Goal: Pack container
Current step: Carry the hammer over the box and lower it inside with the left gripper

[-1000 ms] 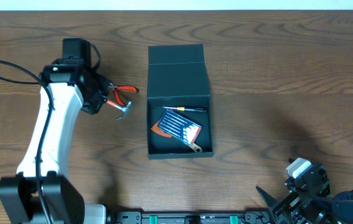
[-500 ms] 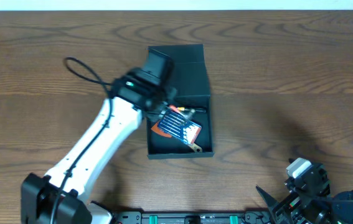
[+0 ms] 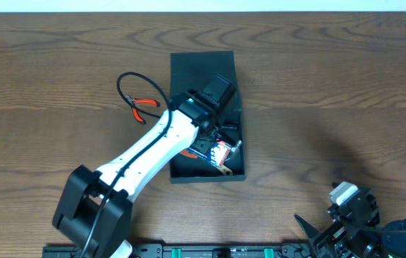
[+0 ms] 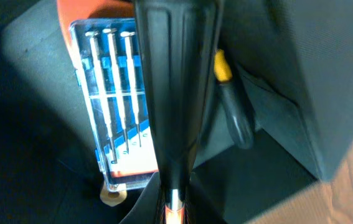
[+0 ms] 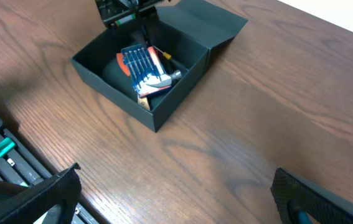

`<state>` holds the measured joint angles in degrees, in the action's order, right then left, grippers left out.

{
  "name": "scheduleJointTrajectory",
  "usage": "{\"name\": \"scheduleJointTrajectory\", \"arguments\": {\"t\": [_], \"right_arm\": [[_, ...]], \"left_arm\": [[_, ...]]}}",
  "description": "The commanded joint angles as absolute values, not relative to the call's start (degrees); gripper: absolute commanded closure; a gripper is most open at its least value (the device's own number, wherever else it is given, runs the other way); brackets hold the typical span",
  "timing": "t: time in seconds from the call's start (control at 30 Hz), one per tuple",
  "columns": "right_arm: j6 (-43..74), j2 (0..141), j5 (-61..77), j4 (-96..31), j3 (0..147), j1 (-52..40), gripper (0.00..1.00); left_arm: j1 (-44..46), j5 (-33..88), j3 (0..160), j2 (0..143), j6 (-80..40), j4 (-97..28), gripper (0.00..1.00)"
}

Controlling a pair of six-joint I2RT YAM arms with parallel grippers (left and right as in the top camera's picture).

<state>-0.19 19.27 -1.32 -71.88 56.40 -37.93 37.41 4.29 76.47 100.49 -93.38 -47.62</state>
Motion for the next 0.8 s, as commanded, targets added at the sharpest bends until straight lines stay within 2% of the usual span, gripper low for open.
{"name": "scheduleJointTrajectory", "arguments": {"t": [0.0,0.77], "right_arm": [[0.8,19.1,-1.7,-71.8,56.4,-37.7,0.01],[0.8,19.1,-1.7,-71.8,56.4,-37.7,0.01]], "left_arm": [[38.0,5.5,76.8,102.2,-98.9,-47.7,0.94],[37.9,5.4,76.8,107.4,-98.9,-47.7,0.94]]}}
